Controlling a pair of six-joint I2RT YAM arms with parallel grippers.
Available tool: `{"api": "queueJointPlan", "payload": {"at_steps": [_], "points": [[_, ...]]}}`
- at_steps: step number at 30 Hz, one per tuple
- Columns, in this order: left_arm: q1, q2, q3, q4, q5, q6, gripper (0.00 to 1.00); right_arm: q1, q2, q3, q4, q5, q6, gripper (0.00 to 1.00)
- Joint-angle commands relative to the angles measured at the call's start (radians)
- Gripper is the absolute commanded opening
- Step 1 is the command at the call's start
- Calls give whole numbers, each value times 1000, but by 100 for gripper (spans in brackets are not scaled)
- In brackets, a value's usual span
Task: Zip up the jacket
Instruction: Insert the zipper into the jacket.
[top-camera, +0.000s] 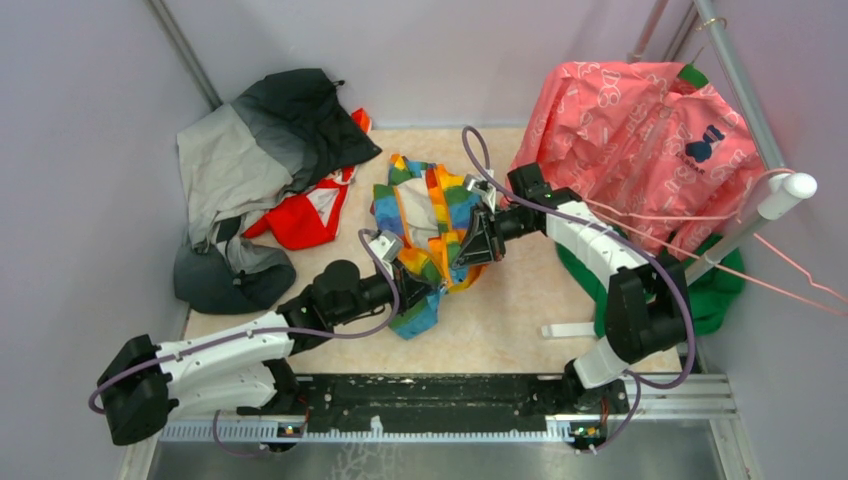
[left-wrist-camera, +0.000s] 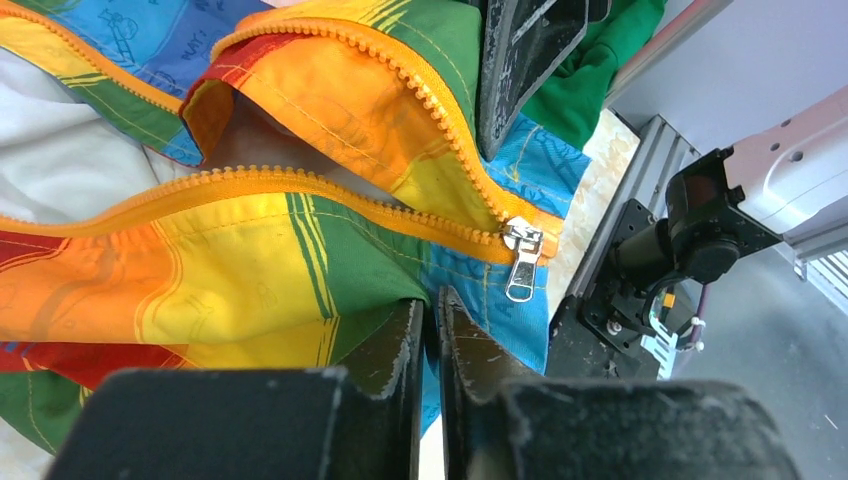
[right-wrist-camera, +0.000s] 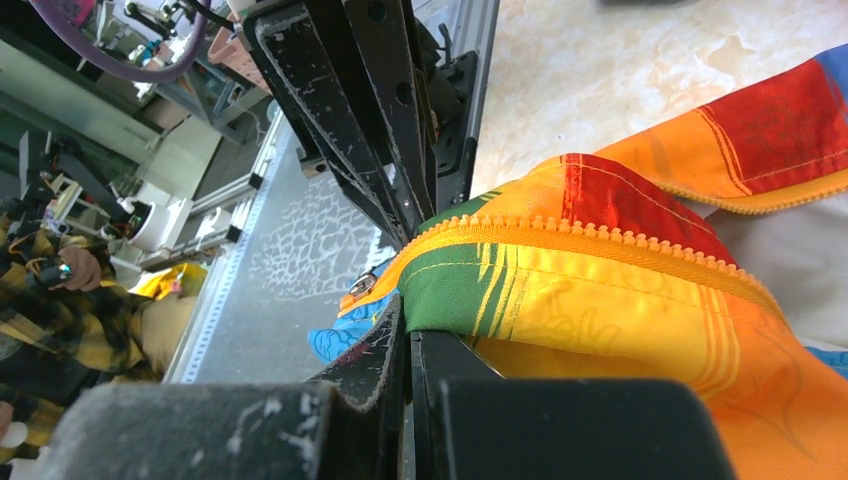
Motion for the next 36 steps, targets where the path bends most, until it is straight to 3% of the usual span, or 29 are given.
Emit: {"api": "queueJointPlan", "payload": {"at_steps": [1, 8, 14, 19, 30, 36], "points": [[3, -38, -10, 30, -33, -21, 17, 6, -47, -12, 75, -35, 36, 0], [3, -63, -17, -18, -54, -32, 32, 8, -49, -37, 127, -46, 78, 0], [3, -121, -11, -98, -115, -32, 60, 8, -53, -51, 156, -48, 102, 0], [4, -170, -4, -171, -132, -19, 73, 9, -53, -69, 202, -56, 136, 0], [3, -286, -6, -266, -92, 164, 78, 15, -52, -85, 267, -73, 194, 0], [-11, -367, -52, -208, -72, 270, 79, 15, -48, -94, 301, -74, 228, 0]]}}
